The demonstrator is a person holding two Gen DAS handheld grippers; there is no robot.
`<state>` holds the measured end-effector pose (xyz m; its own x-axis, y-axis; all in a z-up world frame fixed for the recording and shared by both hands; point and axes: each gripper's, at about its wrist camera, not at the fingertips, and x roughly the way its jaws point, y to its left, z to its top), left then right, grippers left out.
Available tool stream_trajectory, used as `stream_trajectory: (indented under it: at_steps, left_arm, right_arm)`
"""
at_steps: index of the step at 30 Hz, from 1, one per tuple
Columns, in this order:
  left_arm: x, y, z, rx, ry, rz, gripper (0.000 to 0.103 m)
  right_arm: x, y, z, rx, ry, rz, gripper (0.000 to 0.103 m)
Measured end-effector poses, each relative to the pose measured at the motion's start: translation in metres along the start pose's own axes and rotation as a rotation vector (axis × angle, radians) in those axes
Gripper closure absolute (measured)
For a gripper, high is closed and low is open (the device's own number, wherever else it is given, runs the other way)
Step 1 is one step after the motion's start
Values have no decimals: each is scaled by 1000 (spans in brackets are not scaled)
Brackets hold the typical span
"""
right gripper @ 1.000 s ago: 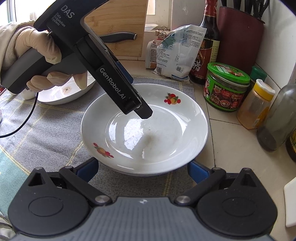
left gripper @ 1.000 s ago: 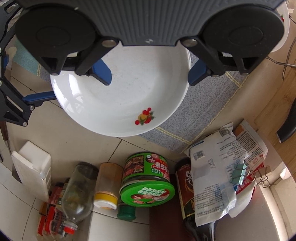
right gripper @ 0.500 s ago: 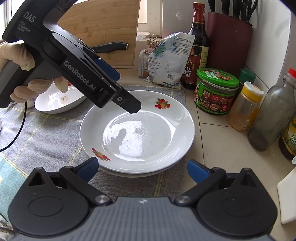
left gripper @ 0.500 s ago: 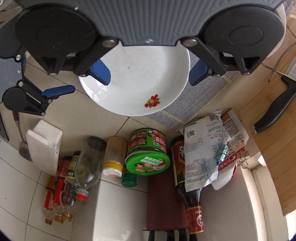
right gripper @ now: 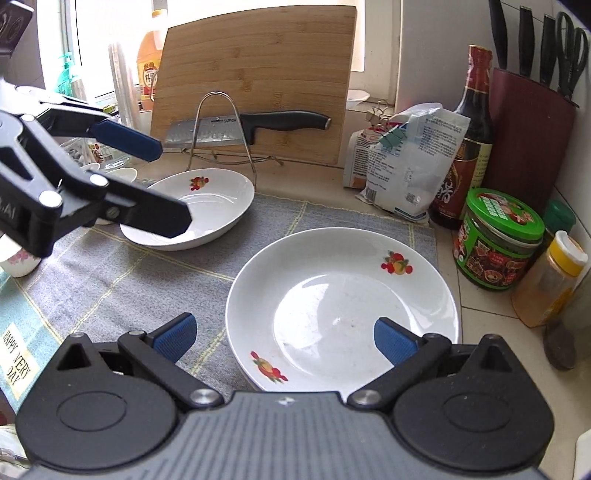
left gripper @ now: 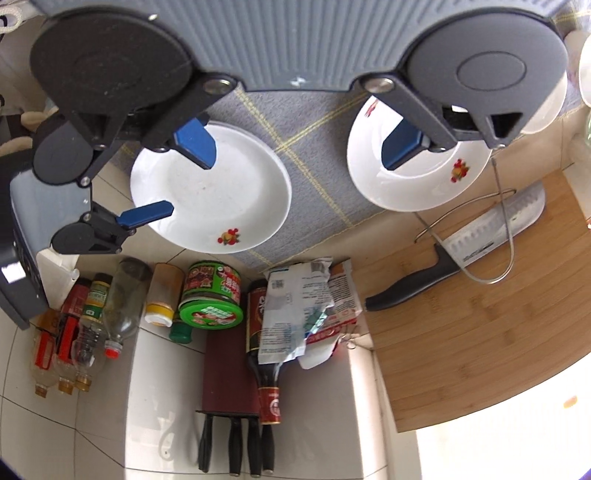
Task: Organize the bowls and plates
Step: 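Move the right gripper to the rim of the stained flower-print plate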
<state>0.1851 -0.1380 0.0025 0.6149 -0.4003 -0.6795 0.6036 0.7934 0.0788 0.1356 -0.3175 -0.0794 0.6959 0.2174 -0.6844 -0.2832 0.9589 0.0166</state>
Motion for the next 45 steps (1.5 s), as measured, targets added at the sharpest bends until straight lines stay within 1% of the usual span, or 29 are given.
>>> stream_trajectory:
  at_steps: [4,8,12,16,22,27,30,32,34,41,45]
  left_arm:
    - [-1,16,-25,-50,24,84,7]
    - [2,36,-48,-140,34,144,7]
    - [10,52,-66,-213,53,175,7]
    - [21,67,-77,-232,75,216,7]
    - [38,87,-88,-266,99,222,7]
    - [54,91,-90,-252,101,212,7]
    - [63,94,-91,-271,102,191,6]
    - [68,97,-90,-290,89,179,2]
    - [71,98,-89,-287,78,179,1]
    - [77,102,-85,-303,38,199,0]
    - [77,102,-84,-299,35,194,0]
  right_arm:
    - [9,8,10,8,-4,37,0]
    - [22,17,22,12,13,25,0]
    - [30,32,32,-45,37,13,0]
    - [34,43,44,-80,49,15,0]
    - [42,54,64,-127,56,11,0]
    - [53,57,75,-154,69,7,0]
    - [63,54,80,-146,82,31,0]
    - [70,52,85,-144,90,47,0]
    - [79,50,90,-148,104,60,0]
    - [115,45,105,-190,161,119,0]
    - [132,42,117,-205,181,169,0]
